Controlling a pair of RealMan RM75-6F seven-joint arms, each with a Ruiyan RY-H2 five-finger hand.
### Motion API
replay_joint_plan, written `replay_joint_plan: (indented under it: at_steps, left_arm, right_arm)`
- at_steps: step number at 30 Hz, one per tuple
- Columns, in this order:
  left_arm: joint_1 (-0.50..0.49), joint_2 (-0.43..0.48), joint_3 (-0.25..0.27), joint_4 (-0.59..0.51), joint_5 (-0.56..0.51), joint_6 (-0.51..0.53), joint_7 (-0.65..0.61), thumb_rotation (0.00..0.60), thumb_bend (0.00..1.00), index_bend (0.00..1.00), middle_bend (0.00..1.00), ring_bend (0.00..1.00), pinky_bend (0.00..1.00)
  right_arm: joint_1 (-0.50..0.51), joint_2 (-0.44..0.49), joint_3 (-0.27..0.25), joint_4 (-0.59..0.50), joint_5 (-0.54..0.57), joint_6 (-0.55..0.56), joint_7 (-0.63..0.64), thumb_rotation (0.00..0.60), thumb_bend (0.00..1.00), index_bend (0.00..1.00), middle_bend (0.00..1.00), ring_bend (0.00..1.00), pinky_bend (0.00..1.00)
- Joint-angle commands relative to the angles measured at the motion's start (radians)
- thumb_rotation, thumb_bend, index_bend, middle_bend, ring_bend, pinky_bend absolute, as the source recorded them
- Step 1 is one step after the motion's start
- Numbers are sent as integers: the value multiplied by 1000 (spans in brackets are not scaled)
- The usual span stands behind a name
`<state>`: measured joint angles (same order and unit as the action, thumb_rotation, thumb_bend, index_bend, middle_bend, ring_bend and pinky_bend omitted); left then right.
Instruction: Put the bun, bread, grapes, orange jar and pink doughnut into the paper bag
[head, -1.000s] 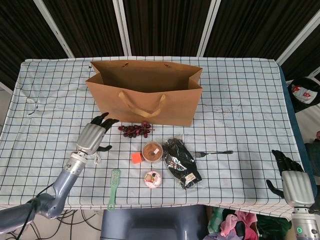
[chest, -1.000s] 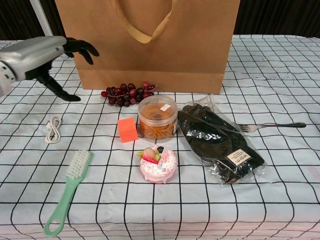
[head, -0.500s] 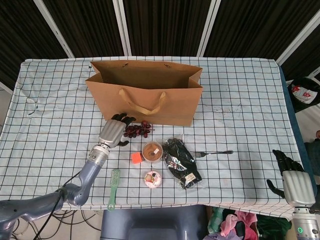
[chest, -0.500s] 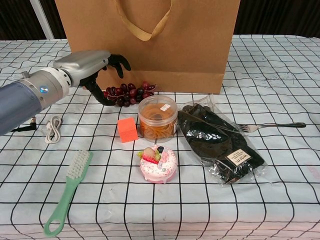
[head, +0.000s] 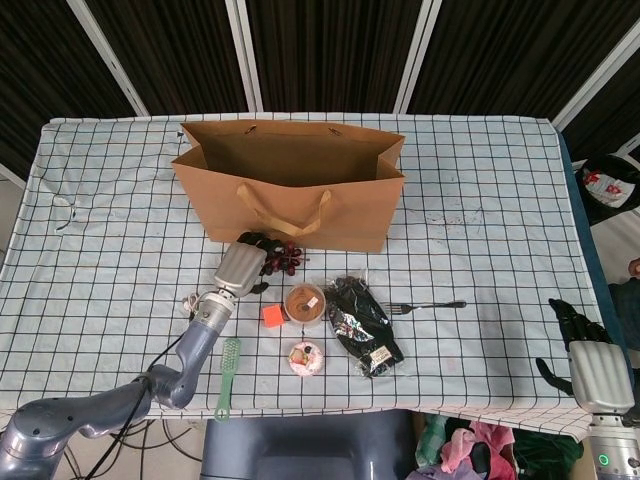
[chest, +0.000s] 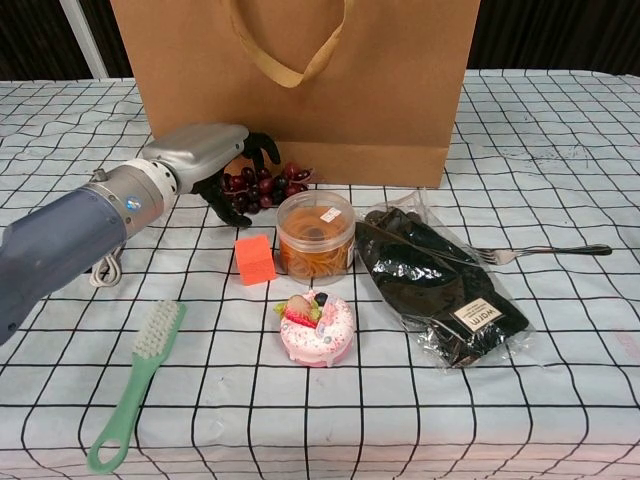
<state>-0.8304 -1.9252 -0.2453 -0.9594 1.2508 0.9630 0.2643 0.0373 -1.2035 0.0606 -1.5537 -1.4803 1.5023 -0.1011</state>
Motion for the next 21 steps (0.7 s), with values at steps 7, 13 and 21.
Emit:
replay_joint_plan:
  at_steps: [7, 13, 21]
  left_arm:
    - [-31, -65, 10, 91, 34, 27, 5, 600, 256, 273, 361, 220, 244]
    - [-40, -97, 7, 145, 32, 28, 16, 600, 259, 283, 372, 228, 253]
    - [-37, -108, 11, 170, 41, 42, 3, 600, 317, 351, 465, 326, 367]
  right_arm:
    - [-1, 4, 0, 0, -3, 2, 12, 600, 208, 75, 110, 188, 249]
    - [-2, 7, 1, 0, -3, 4, 20, 600, 208, 75, 110, 188, 249]
    - [-3, 9, 1, -1, -5, 6, 25, 600, 208, 75, 110, 188, 249]
